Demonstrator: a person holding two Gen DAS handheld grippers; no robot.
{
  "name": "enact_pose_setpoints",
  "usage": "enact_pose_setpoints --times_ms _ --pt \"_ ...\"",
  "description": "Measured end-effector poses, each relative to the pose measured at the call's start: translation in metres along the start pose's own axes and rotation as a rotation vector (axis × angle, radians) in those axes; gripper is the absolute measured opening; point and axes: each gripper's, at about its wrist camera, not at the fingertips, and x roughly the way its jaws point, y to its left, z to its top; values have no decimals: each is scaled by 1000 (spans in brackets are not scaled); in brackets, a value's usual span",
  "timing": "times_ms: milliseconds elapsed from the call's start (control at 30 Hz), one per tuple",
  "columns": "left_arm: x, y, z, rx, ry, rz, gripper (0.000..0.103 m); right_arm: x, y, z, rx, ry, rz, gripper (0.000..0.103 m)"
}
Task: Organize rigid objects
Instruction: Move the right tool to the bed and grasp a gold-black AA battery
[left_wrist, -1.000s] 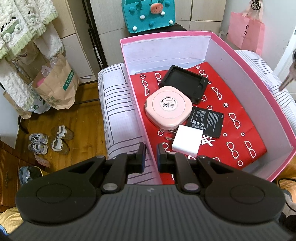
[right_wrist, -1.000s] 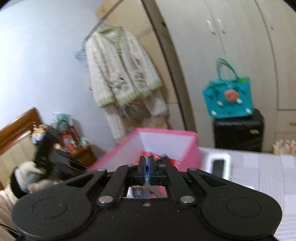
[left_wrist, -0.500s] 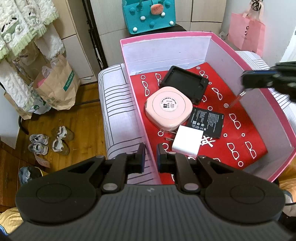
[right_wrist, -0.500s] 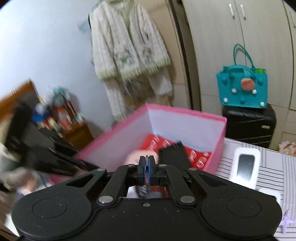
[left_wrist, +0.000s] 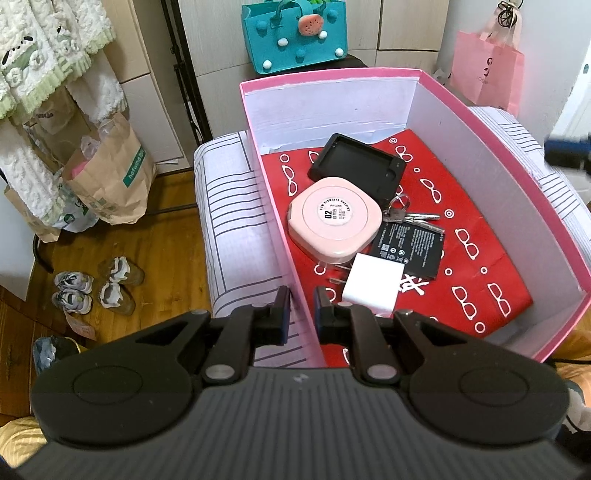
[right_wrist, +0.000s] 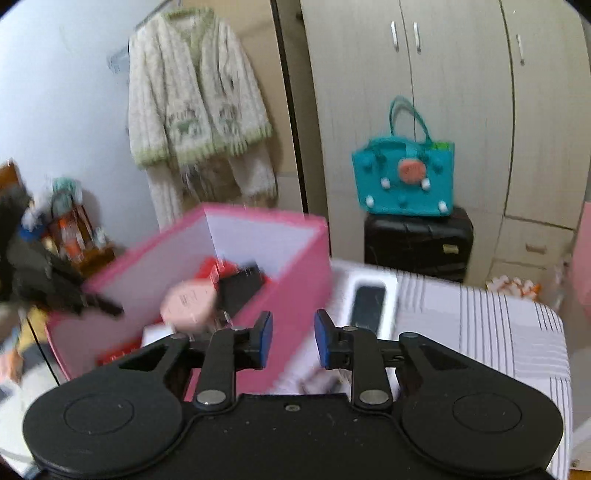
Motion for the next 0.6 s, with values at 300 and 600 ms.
enact_pose_setpoints --times_ms 300,600 --pt "2 -1 6 9 28 3 12 27 7 -60 -193 85 -51 49" --pt "2 -2 7 40 39 6 12 58 -4 -63 -133 179 -15 34"
